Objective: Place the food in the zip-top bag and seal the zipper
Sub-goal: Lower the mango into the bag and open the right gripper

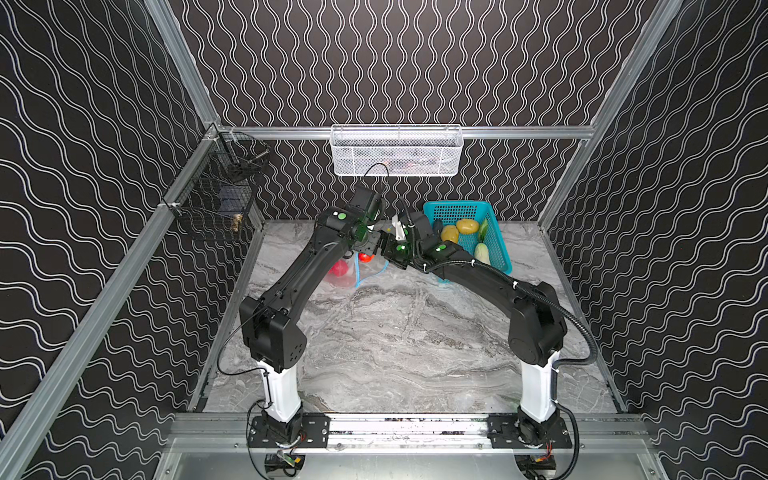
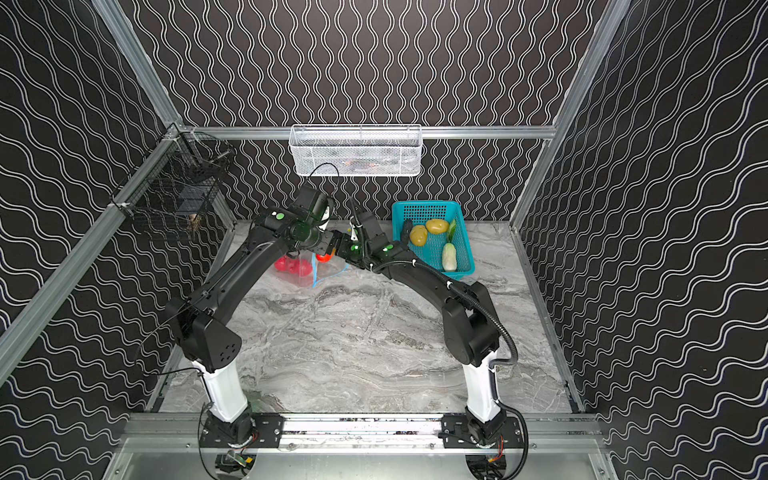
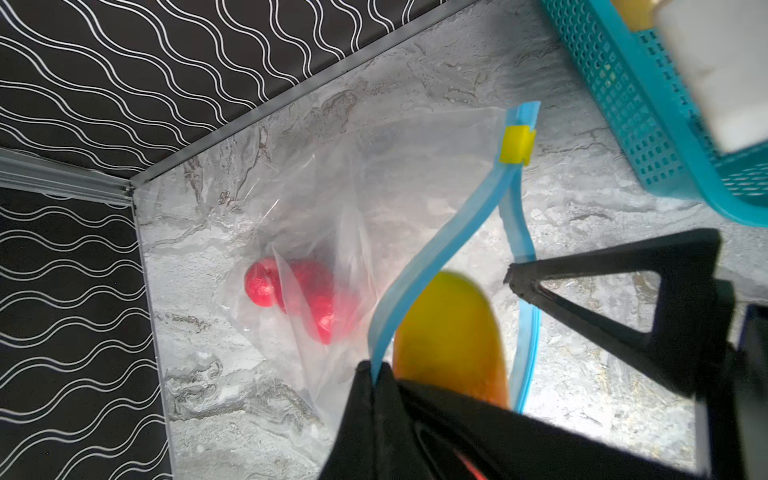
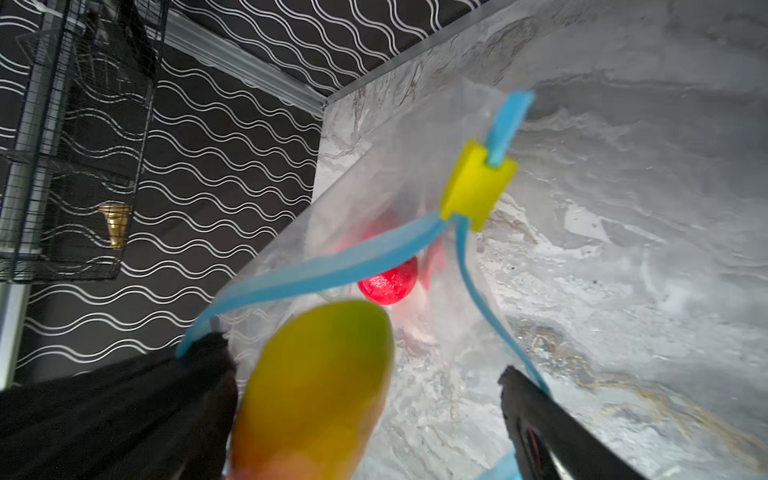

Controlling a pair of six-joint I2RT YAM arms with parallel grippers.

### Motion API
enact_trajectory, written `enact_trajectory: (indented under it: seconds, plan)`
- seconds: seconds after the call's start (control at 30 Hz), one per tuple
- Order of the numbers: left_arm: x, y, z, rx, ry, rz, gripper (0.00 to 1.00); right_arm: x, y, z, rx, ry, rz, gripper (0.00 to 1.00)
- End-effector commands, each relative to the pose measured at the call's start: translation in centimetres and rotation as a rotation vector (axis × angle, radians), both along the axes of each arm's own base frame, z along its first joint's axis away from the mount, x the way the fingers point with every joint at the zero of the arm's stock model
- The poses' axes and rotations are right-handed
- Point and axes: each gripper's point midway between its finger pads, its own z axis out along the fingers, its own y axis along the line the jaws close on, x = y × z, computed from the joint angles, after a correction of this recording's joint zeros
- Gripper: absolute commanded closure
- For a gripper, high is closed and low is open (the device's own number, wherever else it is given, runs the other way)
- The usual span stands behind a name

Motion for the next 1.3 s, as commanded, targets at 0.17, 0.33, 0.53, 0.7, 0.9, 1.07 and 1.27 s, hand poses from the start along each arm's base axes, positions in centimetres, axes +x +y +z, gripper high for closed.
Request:
enact_trajectory:
  seconds: [0.17,0.33,0.53,0.7,0.9,1.07,1.27]
  plan:
    - [-0.4,-0.1,0.8,-0.026,-0.009,-0.003,1.00,-0.5,-1.4,2.2,-0.037,-0.066,-0.027,0.01]
    - [-0.4,-0.1,0.9,-0.026,-0.010,-0.003,1.00,-0.7,-1.3,2.4,-0.034,-0.072,-0.004,0.01]
    - [-0.4,0.3,1.1,-0.017,-0.022,0.006,1.00,-1.2,-0.5,3.9,0.041,-0.121,0.044,0.01]
    - [-0.2,1.2,1.5,-0.008,-0.039,0.031,1.00,-1.5,-1.4,6.5,0.044,-0.190,0.034,0.01]
    - [0.0,2.2,1.8,-0.001,-0.054,0.057,1.00,-0.8,-3.0,7.0,0.006,-0.212,0.005,0.01]
    - [0.3,2.6,2.5,0.010,-0.073,0.070,1.00,0.2,-4.6,6.9,-0.032,-0.200,-0.029,0.01]
    - [0.7,3.0,3.2,0.045,-0.099,0.073,1.00,2.0,-7.7,6.5,-0.133,-0.182,-0.121,0.01]
